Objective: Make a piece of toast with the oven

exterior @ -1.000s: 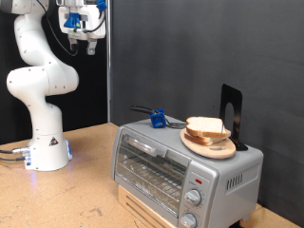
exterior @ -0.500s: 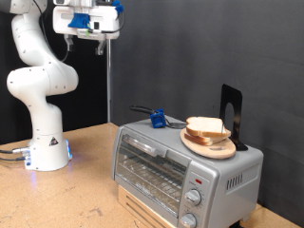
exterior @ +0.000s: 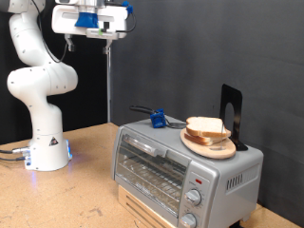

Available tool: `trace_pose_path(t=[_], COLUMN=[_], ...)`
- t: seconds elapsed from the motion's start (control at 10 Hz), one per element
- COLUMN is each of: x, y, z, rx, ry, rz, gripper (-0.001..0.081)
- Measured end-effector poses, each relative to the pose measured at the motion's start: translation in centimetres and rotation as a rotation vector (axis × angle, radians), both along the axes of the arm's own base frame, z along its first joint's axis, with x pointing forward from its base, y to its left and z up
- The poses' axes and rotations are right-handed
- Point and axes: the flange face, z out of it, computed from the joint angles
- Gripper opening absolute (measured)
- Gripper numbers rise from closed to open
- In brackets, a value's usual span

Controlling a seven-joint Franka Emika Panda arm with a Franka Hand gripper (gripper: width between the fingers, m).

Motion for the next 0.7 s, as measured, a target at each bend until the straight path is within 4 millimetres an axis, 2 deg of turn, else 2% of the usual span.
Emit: trace_pose_path(t=[0.2, 0.3, 0.5, 0.7], x=[3.0, 2.8, 3.5, 3.9], y=[0.7, 0.6, 1.6, 2.8], z=[-0.8, -0.9, 0.4, 2.3], rx=[-0.151, -0.121, 0.08, 0.252], ry=[-0.043, -0.038, -0.149, -0.151], rz=[0.158, 0.128, 0.135, 0.302], gripper=[0.0809, 0.0809, 0.0809, 0.0809])
